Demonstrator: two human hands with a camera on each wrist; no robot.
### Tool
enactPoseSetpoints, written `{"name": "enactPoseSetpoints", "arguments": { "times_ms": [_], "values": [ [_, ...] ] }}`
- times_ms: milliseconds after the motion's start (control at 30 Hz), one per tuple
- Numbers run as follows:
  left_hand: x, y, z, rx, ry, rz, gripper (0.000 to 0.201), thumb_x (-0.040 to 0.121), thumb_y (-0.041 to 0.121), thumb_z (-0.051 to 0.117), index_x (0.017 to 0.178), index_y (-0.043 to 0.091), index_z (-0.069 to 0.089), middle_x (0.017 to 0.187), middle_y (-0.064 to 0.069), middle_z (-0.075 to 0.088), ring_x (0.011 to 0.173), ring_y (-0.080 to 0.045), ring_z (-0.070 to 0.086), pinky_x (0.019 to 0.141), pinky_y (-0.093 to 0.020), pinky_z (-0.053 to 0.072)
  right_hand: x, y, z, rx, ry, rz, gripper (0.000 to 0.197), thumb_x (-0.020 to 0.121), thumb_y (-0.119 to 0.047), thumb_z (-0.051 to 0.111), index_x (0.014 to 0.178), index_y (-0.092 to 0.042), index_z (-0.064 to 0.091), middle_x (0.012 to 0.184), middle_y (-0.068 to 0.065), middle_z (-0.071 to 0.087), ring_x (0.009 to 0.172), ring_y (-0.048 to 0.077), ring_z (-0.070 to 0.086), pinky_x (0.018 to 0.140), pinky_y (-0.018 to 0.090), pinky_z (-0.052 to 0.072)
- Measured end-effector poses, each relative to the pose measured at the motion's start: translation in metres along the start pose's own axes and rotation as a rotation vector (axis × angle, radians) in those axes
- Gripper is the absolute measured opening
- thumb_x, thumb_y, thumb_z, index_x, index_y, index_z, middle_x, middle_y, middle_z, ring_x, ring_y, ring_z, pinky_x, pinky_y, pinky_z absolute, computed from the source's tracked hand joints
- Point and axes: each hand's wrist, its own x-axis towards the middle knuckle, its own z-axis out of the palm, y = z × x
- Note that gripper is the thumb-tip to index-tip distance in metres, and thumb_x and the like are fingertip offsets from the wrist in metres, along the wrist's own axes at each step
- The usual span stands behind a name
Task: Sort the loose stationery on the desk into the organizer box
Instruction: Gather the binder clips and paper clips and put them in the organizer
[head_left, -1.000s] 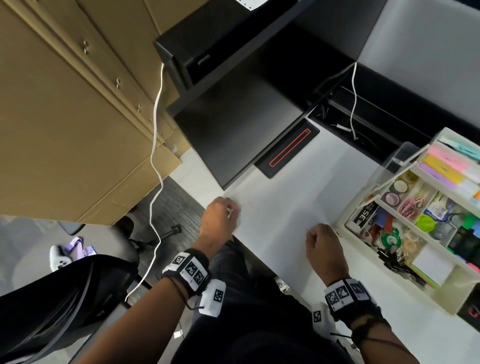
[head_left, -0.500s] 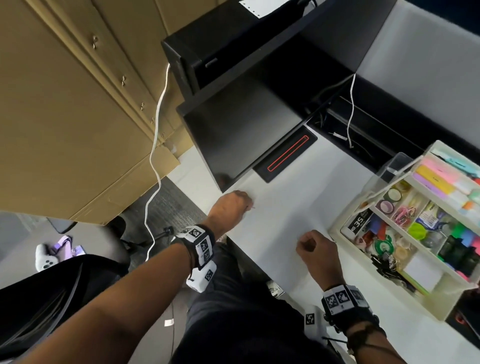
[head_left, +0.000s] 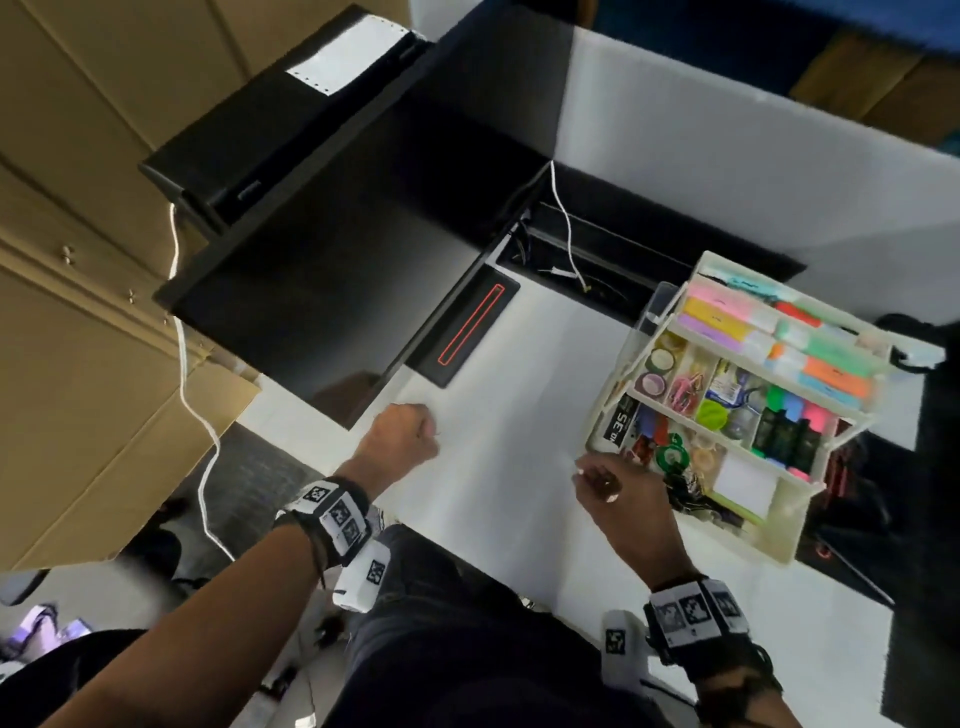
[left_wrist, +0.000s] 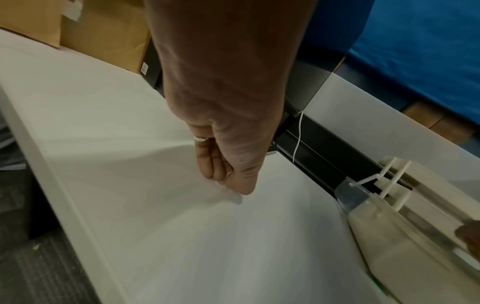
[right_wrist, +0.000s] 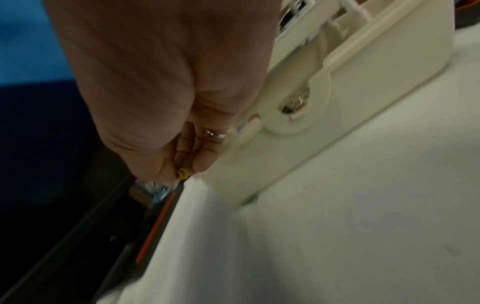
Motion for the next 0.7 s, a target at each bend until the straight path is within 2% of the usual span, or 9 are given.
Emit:
{"name": "enactPoseSetpoints", "arguments": {
  "times_ms": [133,200,267,300,400,467,567,667,700],
  "values": [
    [0.004,0.011,0.010,-0.016,0.032,0.015,0.012,0.075,0.011,0.075,0.069,0.014,0.064,0.071,0.005,0.068,0.068,-0.014,0.063,0.064,-0.029,0.052,0.025,0.004,-0.051,-0.006,0.364,0.035,0.013,0.089,-0.008,0.076,0.100,-0.015,0.079,0.084,-0.004,0.075,0.076,0.003,0.069,0.073,0.009,0.051],
    [0.005,0.019,0.017,-0.023,0.040,0.049,0.012,0.077,0.011,0.075,0.070,0.017,0.067,0.070,0.005,0.069,0.067,-0.015,0.065,0.065,-0.031,0.055,0.041,0.008,-0.076,-0.009,0.520,0.085,0.011,0.092,-0.010,0.074,0.101,-0.013,0.079,0.082,-0.003,0.073,0.074,0.007,0.068,0.071,0.011,0.052],
    [0.003,0.028,0.025,-0.023,0.032,0.083,0.013,0.080,0.011,0.074,0.073,0.019,0.068,0.066,0.006,0.067,0.065,-0.014,0.064,0.064,-0.030,0.054,0.057,0.014,-0.091,-0.024,0.601,0.133,0.011,0.092,-0.008,0.070,0.099,-0.012,0.079,0.079,-0.002,0.071,0.071,0.013,0.065,0.068,0.013,0.052],
    [0.002,0.033,0.029,-0.019,0.019,0.095,0.015,0.081,0.011,0.073,0.072,0.021,0.066,0.065,0.008,0.065,0.063,-0.013,0.062,0.063,-0.028,0.052,0.063,0.018,-0.094,-0.043,0.616,0.149,0.011,0.092,-0.007,0.068,0.096,-0.011,0.078,0.075,-0.001,0.069,0.068,0.016,0.064,0.064,0.014,0.050],
    [-0.002,0.044,0.040,-0.021,-0.014,0.161,0.021,0.084,0.011,0.072,0.071,0.024,0.060,0.062,0.010,0.060,0.058,-0.008,0.056,0.060,-0.024,0.048,0.077,0.026,-0.096,-0.107,0.610,0.200,0.012,0.091,-0.008,0.066,0.088,-0.013,0.077,0.073,0.002,0.070,0.067,0.026,0.066,0.063,0.030,0.053],
    [-0.005,0.050,0.044,-0.020,-0.026,0.194,0.024,0.084,0.012,0.072,0.073,0.025,0.057,0.061,0.008,0.058,0.055,-0.009,0.053,0.058,-0.023,0.047,0.081,0.029,-0.095,-0.129,0.595,0.215,0.010,0.091,-0.011,0.068,0.090,-0.012,0.078,0.076,-0.001,0.070,0.069,0.023,0.067,0.066,0.035,0.058],
    [-0.008,0.053,0.048,-0.023,-0.029,0.193,0.019,0.088,0.013,0.072,0.081,0.024,0.058,0.063,0.003,0.062,0.057,-0.018,0.060,0.056,-0.028,0.051,0.082,0.029,-0.091,-0.124,0.606,0.178,0.010,0.091,-0.014,0.070,0.094,-0.012,0.079,0.079,-0.002,0.072,0.071,0.016,0.067,0.070,0.032,0.059],
    [-0.009,0.050,0.050,-0.044,0.006,0.154,0.013,0.089,0.019,0.074,0.098,0.027,0.069,0.069,0.007,0.067,0.061,-0.013,0.065,0.063,-0.030,0.059,0.079,0.026,-0.084,-0.111,0.593,0.112,0.009,0.091,-0.018,0.074,0.093,-0.012,0.080,0.076,-0.006,0.071,0.068,0.000,0.064,0.069,0.023,0.058],
    [-0.010,0.050,0.049,-0.018,0.016,0.127,0.009,0.090,0.021,0.075,0.097,0.024,0.070,0.070,0.007,0.068,0.062,-0.013,0.066,0.065,-0.031,0.060,0.078,0.024,-0.082,-0.121,0.571,0.084,0.008,0.092,-0.019,0.074,0.092,-0.013,0.079,0.075,-0.008,0.070,0.069,-0.002,0.064,0.069,0.022,0.058]
  ]
}}
